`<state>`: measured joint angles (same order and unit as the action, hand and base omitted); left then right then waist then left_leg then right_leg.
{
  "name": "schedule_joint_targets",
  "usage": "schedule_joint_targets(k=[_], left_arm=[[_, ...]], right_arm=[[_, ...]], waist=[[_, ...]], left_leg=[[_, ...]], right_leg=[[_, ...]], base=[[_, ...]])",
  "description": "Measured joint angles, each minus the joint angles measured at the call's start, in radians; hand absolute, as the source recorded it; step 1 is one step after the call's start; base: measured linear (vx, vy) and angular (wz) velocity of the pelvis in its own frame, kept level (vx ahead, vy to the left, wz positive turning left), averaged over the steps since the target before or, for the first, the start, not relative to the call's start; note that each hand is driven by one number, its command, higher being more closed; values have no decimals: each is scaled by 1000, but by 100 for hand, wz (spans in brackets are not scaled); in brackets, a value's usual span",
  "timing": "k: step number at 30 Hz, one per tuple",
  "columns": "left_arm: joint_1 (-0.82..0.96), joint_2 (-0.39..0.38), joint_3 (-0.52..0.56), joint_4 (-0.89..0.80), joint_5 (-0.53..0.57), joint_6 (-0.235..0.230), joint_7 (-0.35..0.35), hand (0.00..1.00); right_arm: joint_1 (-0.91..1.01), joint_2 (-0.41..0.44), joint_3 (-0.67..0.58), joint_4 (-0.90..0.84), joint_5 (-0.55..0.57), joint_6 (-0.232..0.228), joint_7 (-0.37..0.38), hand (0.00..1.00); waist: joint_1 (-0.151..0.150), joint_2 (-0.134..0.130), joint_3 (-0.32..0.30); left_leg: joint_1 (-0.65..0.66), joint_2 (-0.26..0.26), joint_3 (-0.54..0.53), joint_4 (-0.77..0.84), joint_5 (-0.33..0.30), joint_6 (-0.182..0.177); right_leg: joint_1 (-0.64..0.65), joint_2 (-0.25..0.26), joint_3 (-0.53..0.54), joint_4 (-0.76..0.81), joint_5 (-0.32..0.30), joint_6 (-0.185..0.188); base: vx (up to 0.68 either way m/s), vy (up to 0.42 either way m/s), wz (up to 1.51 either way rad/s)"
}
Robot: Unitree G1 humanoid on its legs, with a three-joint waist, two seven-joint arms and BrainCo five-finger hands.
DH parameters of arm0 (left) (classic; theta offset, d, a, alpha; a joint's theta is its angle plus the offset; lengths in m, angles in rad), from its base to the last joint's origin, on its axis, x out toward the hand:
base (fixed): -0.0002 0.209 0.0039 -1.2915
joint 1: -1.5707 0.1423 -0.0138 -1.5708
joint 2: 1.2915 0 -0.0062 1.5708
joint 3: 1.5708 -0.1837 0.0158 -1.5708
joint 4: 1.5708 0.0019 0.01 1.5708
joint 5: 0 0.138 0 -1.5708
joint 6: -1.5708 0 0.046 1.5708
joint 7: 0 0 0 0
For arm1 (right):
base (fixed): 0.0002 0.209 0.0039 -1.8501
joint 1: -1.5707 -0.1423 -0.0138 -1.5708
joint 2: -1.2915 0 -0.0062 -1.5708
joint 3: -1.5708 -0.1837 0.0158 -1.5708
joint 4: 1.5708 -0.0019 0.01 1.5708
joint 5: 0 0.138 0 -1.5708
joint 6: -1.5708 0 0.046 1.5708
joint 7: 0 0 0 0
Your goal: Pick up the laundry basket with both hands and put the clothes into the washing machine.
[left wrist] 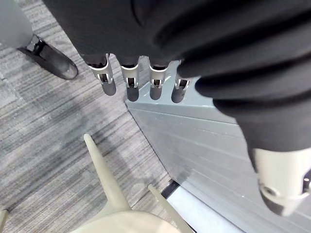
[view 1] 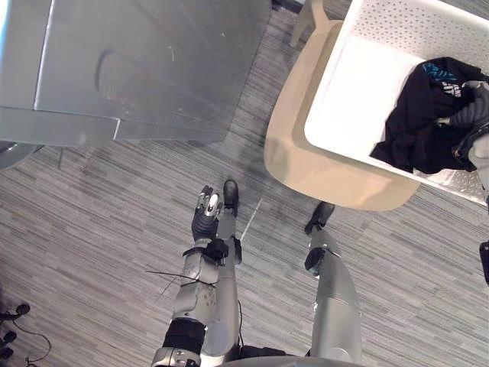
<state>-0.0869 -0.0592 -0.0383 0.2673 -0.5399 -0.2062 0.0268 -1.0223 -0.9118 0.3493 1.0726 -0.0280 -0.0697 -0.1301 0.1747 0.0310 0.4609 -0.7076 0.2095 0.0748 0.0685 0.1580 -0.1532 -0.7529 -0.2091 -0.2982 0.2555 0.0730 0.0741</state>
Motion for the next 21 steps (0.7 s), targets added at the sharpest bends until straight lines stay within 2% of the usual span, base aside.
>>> schedule_joint_targets(k=[3, 7, 10, 12, 15, 18, 20, 21], left_arm=[[0, -3, -1, -12, 0, 0, 0, 0], [0, -3, 0, -37, 2, 0, 5, 0], [0, 3, 5, -43, 14, 0, 42, 0], [0, 6, 11, -44, 42, 1, 64, 0], [0, 11, 11, -44, 56, 2, 68, 0], [32, 37, 9, -45, 142, 5, 81, 0], [71, 48, 6, -66, 251, 13, 91, 0], [120, 60, -4, -122, 347, 27, 91, 0]], right_arm=[[11, 29, -40, -20, 62, -11, 2, 100], [84, 113, -125, -95, 141, -18, 4, 100], [178, 179, -194, -221, 184, -9, 5, 100], [257, 220, -296, -368, 196, -6, -3, 100], [336, 247, -424, -528, 207, -5, -32, 100], [408, 316, -545, -720, 203, -5, -75, 100], [501, 378, -612, -883, 193, -18, -96, 100], [568, 429, -649, -971, 183, -41, -114, 100]], waist=[[0, -1, -1], [0, -3, -2], [-4, -4, -2], [-23, -5, -3], [-35, -8, -5], [-46, -38, -63], [-51, -52, -99], [-55, -61, -137]], left_leg=[[0, 4, 5, 4, 0, 0], [16, 25, 9, 28, 0, 0], [60, 36, 13, 38, 0, 0], [114, 36, 14, 35, -1, 0], [174, 39, 18, 31, -7, 6], [234, 39, 45, 13, -17, 6], [289, 39, 51, 15, -37, 7], [320, 37, 52, 23, -54, 7]], right_leg=[[2, 4, 2, -5, 3, -3], [38, 24, -4, -16, 7, -5], [89, 33, -9, -16, 6, -5], [144, 32, -22, -18, 0, -9], [208, 34, -32, -16, -14, -9], [250, 36, -28, -13, -30, -2], [302, 36, -27, -11, -46, -1], [335, 37, -26, -9, -57, 2]], base=[[14, -23, -5], [31, -50, -3], [27, -54, -3], [5, -41, 6], [-25, -25, 8], [-40, -23, -5], [31, -13, 0], [56, -20, -1]])
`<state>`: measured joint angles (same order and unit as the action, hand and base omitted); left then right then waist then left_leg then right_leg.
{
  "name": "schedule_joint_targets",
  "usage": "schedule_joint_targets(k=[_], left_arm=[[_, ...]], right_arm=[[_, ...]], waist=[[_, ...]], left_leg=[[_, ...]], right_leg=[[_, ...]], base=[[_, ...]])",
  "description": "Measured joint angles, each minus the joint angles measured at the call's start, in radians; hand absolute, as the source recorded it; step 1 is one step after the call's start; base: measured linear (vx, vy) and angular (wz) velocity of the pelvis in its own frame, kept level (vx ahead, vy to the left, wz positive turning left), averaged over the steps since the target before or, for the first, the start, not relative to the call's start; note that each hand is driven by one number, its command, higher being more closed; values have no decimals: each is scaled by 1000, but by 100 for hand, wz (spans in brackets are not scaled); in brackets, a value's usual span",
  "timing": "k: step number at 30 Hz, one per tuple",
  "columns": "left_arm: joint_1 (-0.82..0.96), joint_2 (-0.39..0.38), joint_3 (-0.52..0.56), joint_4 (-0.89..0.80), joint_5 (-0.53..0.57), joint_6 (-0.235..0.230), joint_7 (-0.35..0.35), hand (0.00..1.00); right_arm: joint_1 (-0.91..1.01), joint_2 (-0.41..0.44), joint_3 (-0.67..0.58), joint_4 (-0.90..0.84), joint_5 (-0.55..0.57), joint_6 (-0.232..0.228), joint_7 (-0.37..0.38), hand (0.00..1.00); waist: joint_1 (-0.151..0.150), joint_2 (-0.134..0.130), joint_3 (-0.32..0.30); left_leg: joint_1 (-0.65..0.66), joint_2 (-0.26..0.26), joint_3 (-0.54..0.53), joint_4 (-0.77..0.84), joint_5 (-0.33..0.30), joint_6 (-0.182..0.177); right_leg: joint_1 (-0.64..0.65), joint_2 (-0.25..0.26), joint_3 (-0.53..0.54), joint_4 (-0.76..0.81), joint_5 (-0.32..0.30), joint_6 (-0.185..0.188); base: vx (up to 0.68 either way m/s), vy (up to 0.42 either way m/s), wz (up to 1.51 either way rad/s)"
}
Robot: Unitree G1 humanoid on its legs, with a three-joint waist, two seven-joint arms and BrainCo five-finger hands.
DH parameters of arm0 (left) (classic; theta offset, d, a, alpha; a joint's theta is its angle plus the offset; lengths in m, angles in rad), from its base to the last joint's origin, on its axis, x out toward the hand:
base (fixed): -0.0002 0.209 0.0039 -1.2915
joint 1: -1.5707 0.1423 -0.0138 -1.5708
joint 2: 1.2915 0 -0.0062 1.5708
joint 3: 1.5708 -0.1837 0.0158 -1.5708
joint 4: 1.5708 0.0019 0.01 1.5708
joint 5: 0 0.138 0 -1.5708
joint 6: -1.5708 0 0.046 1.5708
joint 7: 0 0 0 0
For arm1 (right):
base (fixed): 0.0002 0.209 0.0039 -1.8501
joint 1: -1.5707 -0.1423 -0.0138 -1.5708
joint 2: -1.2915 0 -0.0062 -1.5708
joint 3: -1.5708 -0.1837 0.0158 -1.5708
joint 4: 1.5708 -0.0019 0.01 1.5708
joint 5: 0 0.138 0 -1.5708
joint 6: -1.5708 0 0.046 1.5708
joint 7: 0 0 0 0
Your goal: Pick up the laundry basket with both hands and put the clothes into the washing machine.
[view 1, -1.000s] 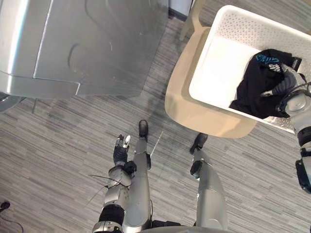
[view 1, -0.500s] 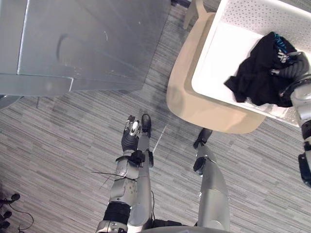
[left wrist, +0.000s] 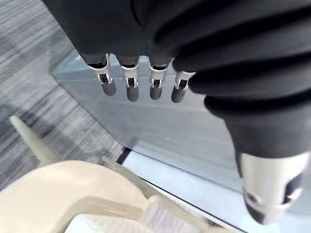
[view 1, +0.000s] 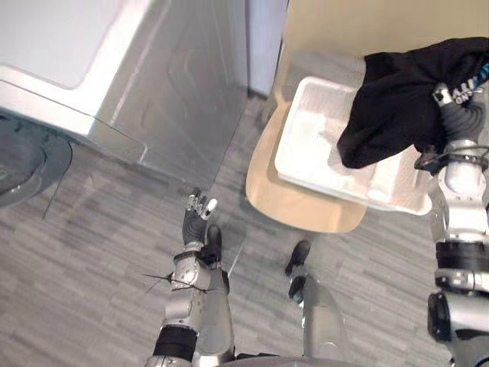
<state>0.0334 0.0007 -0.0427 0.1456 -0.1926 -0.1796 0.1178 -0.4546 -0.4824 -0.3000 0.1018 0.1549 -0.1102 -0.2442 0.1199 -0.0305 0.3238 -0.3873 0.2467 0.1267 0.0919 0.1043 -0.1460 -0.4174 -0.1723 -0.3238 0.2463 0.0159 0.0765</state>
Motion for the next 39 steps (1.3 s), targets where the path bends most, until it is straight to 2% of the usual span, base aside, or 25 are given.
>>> schedule_joint_targets(k=[1, 3, 6, 10, 13, 15, 18, 21, 23, 27, 28, 31, 32, 36, 39], left_arm=[[11, 2, -4, -13, 21, 2, 0, 0], [74, 22, -29, -126, 179, 23, -5, 0], [103, 51, -31, -256, 270, 25, -20, 0], [66, 114, -44, -340, 313, 17, -32, 0], [-16, 183, -114, -349, 309, -1, -46, 0], [-79, 232, -204, -350, 274, -21, -76, 0], [-149, 270, -308, -339, 265, -29, -103, 0], [-240, 298, -433, -278, 262, -47, -151, 0], [-293, 303, -493, -205, 210, -43, -192, 0], [-367, 312, -582, -68, 38, -11, -270, 0], [-385, 305, -597, -14, -15, 22, -272, 0], [-435, 248, -603, 108, -99, 102, -247, 0], [-451, 234, -603, 125, -120, 114, -233, 0], [-556, 210, -601, 131, -180, 124, -164, 0], [-601, 209, -582, 131, -237, 119, -140, 0]], right_arm=[[15, 11, -7, -17, -1, -2, -2, 100], [102, 86, -37, -122, -11, -18, -7, 100], [174, 174, -35, -208, -45, -26, 20, 100], [229, 199, -16, -231, -41, -36, 95, 100], [297, 200, 33, -295, 17, -38, 176, 100], [339, 199, 72, -349, 91, -41, 238, 100], [358, 192, 110, -375, 177, -43, 289, 100], [367, 149, 157, -401, 261, -44, 338, 100], [361, 117, 185, -407, 303, -47, 355, 100], [342, 90, 245, -407, 356, -43, 356, 100], [317, 90, 274, -407, 359, -40, 352, 100], [261, 95, 349, -406, 365, -37, 329, 100], [245, 100, 364, -406, 365, -36, 326, 100], [203, 141, 406, -406, 374, -36, 302, 100], [201, 156, 426, -406, 385, -36, 286, 100]], waist=[[-1, -2, -10], [-9, -6, -75], [-28, -6, -124], [-60, -7, -163], [-83, -10, -202], [-95, -18, -232], [-118, -28, -245], [-139, -36, -266], [-158, -34, -273], [-163, -32, -275], [-168, -31, -274], [-171, -27, -273], [-172, -25, -272], [-165, -13, -265], [-166, -4, -259]], left_leg=[[4, -1, 0, 3, -3, 0], [36, -3, 0, 34, -39, -1], [92, -10, 3, 49, -67, -2], [153, -17, 16, 38, -81, -5], [202, -21, 22, 7, -81, -5], [233, -22, 40, -20, -81, -5], [263, -22, 52, -35, -80, -5], [281, -22, 73, -59, -78, -9], [285, -23, 83, -63, -78, -9], [294, -24, 122, -76, -78, -8], [289, -26, 125, -76, -78, -8], [277, -33, 123, -76, -76, -7], [275, -36, 121, -76, -75, -4], [259, -46, 106, -76, -70, 2], [242, -54, 105, -76, -67, 6]], right_leg=[[5, 0, 0, 1, -1, 1], [51, 0, 4, -6, -12, 10], [113, 0, 20, -24, -16, 13], [176, 0, 30, -56, -14, 21], [213, 1, 35, -76, -11, 24], [224, 4, 50, -86, -12, 25], [241, 7, 61, -94, -11, 26], [240, 13, 85, -105, -8, 29], [238, 15, 95, -113, -3, 31], [222, 21, 133, -131, 16, 32], [214, 21, 136, -139, 24, 32], [204, 17, 137, -148, 34, 33], [203, 14, 137, -148, 35, 33], [197, 3, 132, -148, 37, 36], [181, -4, 133, -148, 42, 40]], base=[[99, -26, 1], [102, -9, -1], [126, 33, -7], [100, 41, -7], [104, 29, -8], [87, 19, -18], [46, 11, -14], [27, 15, -17], [15, 16, -16], [7, 15, -25], [-5, 16, -21], [-2, 5, -4], [3, 25, 4], [-6, 25, 10], [-6, 6, 3]])
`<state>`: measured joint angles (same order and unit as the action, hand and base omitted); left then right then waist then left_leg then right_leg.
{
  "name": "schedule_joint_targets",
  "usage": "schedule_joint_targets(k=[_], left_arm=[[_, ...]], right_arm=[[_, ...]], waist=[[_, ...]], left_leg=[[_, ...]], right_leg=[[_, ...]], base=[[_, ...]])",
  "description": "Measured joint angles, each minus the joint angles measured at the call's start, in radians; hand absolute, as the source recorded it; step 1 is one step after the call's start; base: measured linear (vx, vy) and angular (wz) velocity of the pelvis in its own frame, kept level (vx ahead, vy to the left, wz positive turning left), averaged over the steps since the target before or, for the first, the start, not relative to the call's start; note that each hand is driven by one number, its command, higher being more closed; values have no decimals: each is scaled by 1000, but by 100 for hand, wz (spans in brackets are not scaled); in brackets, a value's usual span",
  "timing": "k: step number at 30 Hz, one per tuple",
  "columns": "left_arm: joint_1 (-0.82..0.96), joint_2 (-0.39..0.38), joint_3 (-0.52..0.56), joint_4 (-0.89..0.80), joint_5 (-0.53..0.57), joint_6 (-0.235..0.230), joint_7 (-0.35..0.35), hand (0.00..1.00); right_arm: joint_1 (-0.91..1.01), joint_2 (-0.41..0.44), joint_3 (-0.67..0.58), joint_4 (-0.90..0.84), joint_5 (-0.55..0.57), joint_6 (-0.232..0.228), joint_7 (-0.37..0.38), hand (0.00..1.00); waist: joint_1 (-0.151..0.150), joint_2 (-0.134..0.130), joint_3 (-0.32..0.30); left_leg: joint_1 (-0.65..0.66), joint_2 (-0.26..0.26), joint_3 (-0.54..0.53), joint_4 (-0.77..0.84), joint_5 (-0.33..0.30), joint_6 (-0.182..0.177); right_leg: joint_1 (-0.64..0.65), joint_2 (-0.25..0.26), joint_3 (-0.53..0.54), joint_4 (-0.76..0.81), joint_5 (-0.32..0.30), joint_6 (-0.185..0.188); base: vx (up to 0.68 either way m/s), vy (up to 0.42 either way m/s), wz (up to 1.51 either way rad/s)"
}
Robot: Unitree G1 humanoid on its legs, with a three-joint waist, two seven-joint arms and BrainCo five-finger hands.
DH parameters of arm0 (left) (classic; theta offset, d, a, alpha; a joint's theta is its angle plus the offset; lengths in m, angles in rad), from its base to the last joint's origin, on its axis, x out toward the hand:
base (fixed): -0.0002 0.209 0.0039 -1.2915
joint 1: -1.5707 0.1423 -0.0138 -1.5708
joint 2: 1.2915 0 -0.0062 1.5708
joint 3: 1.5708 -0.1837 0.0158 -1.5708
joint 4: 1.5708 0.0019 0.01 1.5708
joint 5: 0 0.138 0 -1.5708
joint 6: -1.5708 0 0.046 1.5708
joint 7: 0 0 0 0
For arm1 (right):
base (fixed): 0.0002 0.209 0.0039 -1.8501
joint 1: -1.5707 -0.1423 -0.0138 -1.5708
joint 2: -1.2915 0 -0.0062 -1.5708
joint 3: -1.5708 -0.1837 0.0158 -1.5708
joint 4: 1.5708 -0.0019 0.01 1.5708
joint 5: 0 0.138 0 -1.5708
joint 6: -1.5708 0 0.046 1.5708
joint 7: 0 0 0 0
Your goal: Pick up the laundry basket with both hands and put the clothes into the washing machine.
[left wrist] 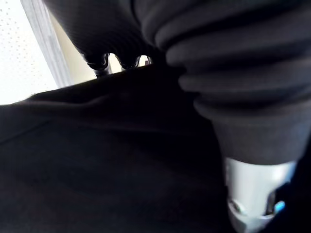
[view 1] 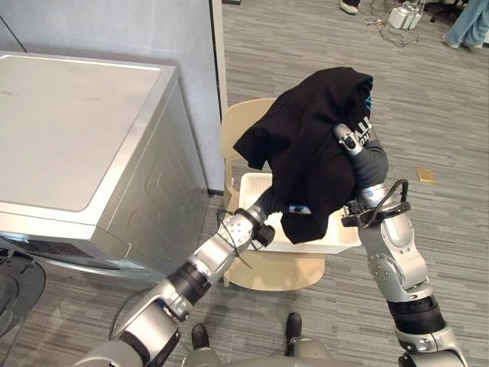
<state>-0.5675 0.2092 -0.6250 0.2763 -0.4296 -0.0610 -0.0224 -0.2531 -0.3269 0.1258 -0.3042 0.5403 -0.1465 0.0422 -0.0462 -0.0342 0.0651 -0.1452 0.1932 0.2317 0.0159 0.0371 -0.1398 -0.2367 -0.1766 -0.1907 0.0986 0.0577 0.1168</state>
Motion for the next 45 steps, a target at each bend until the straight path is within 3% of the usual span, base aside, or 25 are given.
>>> schedule_joint_targets(k=[3, 4, 13, 14, 19, 21, 25, 30, 35, 41, 45], left_arm=[[-4, -1, 7, 0, -69, -10, 4, 0], [-4, -2, 6, 0, -79, -12, 4, 100], [-4, -2, 10, -23, -65, -20, 12, 100], [-4, -4, 13, -24, -55, -24, 26, 100], [10, -50, 96, -41, 25, -47, 83, 100], [13, -62, 125, -41, 137, -66, 119, 100], [39, -89, 174, -57, 242, -76, 178, 100], [41, -93, 252, -94, 295, -77, 230, 100], [52, -91, 355, -143, 557, -83, 315, 100], [170, -118, 466, -238, 598, -102, 336, 100], [297, -158, 591, -341, 587, -102, 356, 100]], right_arm=[[6, 19, 34, 0, 1, 0, -17, 100], [10, 24, 43, 0, 1, 0, -17, 100], [67, 53, 81, 0, 7, -1, 2, 100], [76, 60, 80, 0, 6, -1, 2, 0], [119, 86, 80, 0, -2, -6, 2, 0], [139, 87, 80, 2, -2, -14, 1, 0], [159, 94, 80, 4, -2, -24, -2, 0], [191, 106, 79, 5, -3, -25, -19, 0], [250, 106, 49, 32, -22, -25, -21, 0], [286, 135, -41, 103, -55, -23, -48, 0], [299, 191, -172, 204, -81, -21, -107, 0]], waist=[[-4, 15, 9], [-6, 18, 11], [-19, 21, 13], [-20, 21, 13], [-25, 21, 13], [-25, 22, 14], [-24, 22, 14], [-26, 24, 13], [-24, 43, 3], [-24, 68, -14], [-22, 74, -17]], left_leg=[[-2, -3, 4, -2, 0, 0], [-2, -3, 4, -3, 0, 0], [5, -3, 12, -7, 0, 0], [9, -3, 15, -7, 0, 0], [21, -4, 19, -12, 0, 0], [21, -4, 20, -14, 0, 0], [27, -4, 24, -15, 0, 0], [43, -4, 29, -18, 0, 0], [71, -4, 28, -32, 0, 0], [93, 1, 23, -36, -1, 0], [106, 5, 12, -24, -3, -1]], right_leg=[[-5, -2, 2, -2, 2, 3], [-5, -1, 2, -3, 2, 3], [-5, -1, 9, -7, 2, 3], [-4, 0, 12, -7, 2, 2], [3, 1, 23, -11, 3, 4], [4, 2, 26, -15, 8, 4], [6, 2, 29, -16, 9, 4], [25, 5, 30, -40, 21, 4], [69, 10, 28, -82, 36, 8], [110, 19, 22, -117, 45, 6], [140, 22, 12, -124, 46, 5]], base=[[1, 6, -1], [0, 0, 0], [5, 1, -2], [0, 1, -8], [-2, 1, -3], [0, 0, 0], [1, 2, -2], [7, 3, -5], [1, 0, 1], [0, 0, 0], [-2, -5, 5]])
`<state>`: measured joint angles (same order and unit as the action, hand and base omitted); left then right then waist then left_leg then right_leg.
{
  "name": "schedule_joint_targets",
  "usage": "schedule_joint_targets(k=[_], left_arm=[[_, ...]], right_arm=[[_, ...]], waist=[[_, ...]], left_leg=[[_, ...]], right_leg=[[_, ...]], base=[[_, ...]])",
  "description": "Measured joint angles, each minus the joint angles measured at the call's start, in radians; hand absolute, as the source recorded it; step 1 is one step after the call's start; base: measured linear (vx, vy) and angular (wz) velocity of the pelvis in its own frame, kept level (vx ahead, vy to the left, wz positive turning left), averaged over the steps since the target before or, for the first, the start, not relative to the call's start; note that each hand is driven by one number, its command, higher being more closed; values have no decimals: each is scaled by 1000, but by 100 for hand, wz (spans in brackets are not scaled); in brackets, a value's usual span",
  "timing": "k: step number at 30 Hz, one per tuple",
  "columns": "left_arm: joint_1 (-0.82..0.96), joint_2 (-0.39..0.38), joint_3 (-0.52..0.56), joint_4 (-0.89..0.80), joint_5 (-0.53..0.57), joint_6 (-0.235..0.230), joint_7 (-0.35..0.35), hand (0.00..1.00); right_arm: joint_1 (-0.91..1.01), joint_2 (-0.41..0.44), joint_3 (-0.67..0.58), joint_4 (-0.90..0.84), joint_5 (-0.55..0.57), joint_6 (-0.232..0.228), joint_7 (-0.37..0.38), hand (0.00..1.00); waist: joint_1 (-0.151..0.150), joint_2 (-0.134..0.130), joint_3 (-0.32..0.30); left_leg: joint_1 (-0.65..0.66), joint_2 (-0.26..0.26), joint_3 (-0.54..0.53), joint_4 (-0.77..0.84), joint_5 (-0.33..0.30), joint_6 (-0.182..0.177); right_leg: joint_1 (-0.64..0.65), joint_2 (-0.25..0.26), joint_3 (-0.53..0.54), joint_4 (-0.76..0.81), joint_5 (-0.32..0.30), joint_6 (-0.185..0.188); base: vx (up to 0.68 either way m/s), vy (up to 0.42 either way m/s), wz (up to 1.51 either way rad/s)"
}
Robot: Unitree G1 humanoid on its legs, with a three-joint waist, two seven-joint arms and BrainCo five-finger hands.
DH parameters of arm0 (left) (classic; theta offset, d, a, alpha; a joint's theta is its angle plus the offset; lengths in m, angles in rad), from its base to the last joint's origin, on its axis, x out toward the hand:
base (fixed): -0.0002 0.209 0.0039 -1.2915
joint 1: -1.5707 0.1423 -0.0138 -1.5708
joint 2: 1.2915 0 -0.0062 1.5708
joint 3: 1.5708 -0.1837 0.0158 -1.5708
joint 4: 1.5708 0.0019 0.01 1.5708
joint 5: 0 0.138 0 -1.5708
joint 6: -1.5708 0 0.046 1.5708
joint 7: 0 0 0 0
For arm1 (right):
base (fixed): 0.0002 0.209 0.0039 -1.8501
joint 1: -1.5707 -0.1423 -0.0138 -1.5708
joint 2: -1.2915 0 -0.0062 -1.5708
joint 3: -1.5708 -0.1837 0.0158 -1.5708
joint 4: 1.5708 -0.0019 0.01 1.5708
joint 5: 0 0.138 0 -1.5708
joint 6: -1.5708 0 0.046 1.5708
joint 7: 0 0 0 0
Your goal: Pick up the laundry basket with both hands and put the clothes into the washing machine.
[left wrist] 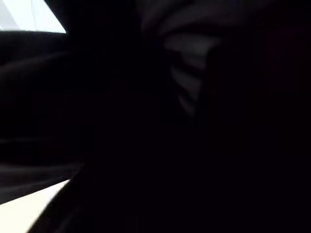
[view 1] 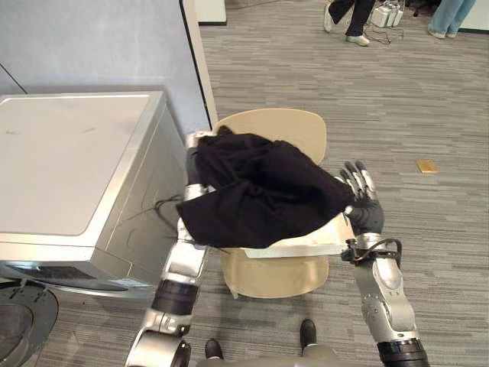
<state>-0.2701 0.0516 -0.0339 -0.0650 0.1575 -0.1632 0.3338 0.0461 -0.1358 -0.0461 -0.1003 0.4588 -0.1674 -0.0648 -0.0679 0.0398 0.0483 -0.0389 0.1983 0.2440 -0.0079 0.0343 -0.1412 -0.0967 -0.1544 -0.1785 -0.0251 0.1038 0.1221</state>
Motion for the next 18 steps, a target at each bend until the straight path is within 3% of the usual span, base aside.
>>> schedule_joint_targets(k=[6, 8, 9, 10, 11, 12, 13, 14, 15, 16, 17, 18], left_arm=[[108, -18, 126, -119, -50, -2, 46, 100], [151, -26, 151, -165, -60, -11, 65, 100], [173, -27, 177, -176, -71, -22, 72, 100], [172, -23, 207, -180, -93, -32, 82, 100], [179, -44, 227, -183, -109, -43, 82, 100], [193, -54, 235, -182, -112, -42, 80, 100], [224, -65, 224, -185, -119, -42, 67, 100], [239, -79, 223, -186, -124, -44, 57, 100], [248, -86, 234, -190, -130, -47, 56, 100], [232, -71, 257, -212, -150, -61, 53, 100], [237, -83, 251, -213, -155, -65, 53, 100], [257, -86, 240, -214, -173, -69, 36, 100]], right_arm=[[5, 9, -176, 40, -101, 15, -96, 0], [6, 11, -201, 45, -118, 23, -121, 0], [6, 14, -200, 48, -124, 26, -132, 0], [-2, 6, -222, 50, -149, 26, -139, 0], [-40, -15, -258, 86, -157, 25, -150, 0], [-52, -29, -275, 106, -157, 28, -154, 0], [-56, -36, -307, 136, -157, 38, -159, 0], [-54, -44, -337, 156, -158, 39, -164, 0], [-50, -39, -353, 185, -160, 39, -168, 0], [-51, -8, -382, 219, -163, 42, -173, 0], [-53, -15, -393, 248, -166, 43, -173, 0], [-42, -22, -415, 291, -173, 62, -179, 0]], waist=[[26, 15, 3], [30, 30, 8], [29, 28, 7], [27, 5, -6], [35, 28, 5], [38, 47, 4], [33, 70, 6], [22, 84, 21], [10, 80, 10], [0, 20, 16], [-3, 35, 21], [5, 33, 23]], left_leg=[[-49, 11, -80, 47, -13, 4], [-72, 35, -53, 65, -53, 106], [-80, 52, 16, 75, -100, 197], [-122, 82, 94, 157, -146, 237], [-189, 141, 150, 360, -149, 233], [-198, 154, 171, 421, -96, 242], [-191, 155, 193, 419, -37, 210], [-177, 146, 185, 362, 4, 203], [-147, 110, 148, 215, 61, 173], [-125, 92, 195, 293, -43, 170], [-133, 142, 211, 384, -111, 159], [-112, 165, 256, 471, -161, 141]], right_leg=[[56, -1, -104, 9, -22, -3], [56, 9, -148, 53, -53, -35], [60, 21, -154, 49, -61, -41], [69, 20, -176, 9, -69, -58], [62, 20, -222, 39, -58, -63], [62, 28, -232, 58, -63, -66], [65, 22, -263, 130, -89, -74], [19, 6, -287, 223, -138, -97], [1, 44, -278, 166, -164, -90], [-4, 7, -312, 101, -75, -115], [-4, 24, -351, 121, -62, -129], [5, 7, -394, 126, -68, -130]], base=[[-63, -6, 52], [-58, -43, 69], [3, -102, 89], [26, -89, 103], [22, -25, 88], [22, 35, 85], [-48, 47, 89], [-112, 16, 116], [-172, -45, 144], [-152, -67, 135], [-112, -39, 140], [-85, 61, 119]])
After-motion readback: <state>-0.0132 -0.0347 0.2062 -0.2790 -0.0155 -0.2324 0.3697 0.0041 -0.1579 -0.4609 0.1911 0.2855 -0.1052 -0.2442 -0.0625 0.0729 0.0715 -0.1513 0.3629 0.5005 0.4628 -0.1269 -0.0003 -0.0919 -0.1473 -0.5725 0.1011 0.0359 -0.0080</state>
